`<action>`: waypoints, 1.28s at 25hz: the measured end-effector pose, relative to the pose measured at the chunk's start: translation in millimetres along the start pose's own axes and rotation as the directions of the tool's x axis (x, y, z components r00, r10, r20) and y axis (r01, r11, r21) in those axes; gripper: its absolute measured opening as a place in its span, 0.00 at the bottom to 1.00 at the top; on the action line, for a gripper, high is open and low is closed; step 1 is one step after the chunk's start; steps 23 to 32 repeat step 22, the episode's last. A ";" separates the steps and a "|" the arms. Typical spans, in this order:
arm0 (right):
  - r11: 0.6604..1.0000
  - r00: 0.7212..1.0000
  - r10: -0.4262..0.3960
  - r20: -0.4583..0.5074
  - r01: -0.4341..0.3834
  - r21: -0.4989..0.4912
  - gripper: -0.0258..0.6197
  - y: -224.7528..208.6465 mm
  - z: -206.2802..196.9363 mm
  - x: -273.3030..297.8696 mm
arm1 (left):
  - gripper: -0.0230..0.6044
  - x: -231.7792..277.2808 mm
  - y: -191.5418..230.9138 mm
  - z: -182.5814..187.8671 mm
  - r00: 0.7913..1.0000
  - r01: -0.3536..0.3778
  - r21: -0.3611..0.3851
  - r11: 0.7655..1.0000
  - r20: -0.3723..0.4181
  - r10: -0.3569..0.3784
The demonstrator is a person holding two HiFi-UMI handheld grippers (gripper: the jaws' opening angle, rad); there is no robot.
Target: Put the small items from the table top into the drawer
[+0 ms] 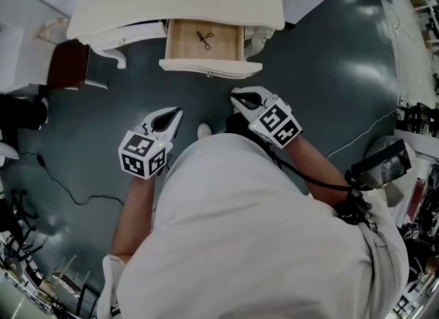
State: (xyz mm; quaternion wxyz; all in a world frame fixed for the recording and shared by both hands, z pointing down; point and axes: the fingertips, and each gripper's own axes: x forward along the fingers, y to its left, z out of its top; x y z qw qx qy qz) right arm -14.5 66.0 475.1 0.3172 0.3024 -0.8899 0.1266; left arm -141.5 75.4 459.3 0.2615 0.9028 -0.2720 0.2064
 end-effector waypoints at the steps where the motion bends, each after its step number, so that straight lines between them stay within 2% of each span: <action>1: 1.000 1.000 0.002 -0.002 -0.002 -0.003 0.04 2.0 0.4 2.5 | 0.04 -2.0 1.2 -1.6 1.000 0.000 -0.002 1.000 0.001 0.000; 9: 1.000 1.000 0.024 -0.008 -0.024 -0.017 0.04 12.4 7.8 16.6 | 0.04 -9.0 8.7 -11.2 1.000 -0.005 -0.019 1.000 0.006 0.005; 14: 0.998 1.000 0.027 -0.011 -0.028 -0.048 0.04 10.6 13.2 23.5 | 0.04 -11.7 15.8 -10.8 1.000 -0.011 -0.026 1.000 0.011 0.011; 32: 0.998 1.000 0.026 -0.012 -0.026 -0.051 0.04 5.9 23.3 31.8 | 0.04 -13.9 25.2 -2.0 1.000 -0.014 -0.017 1.000 0.023 0.014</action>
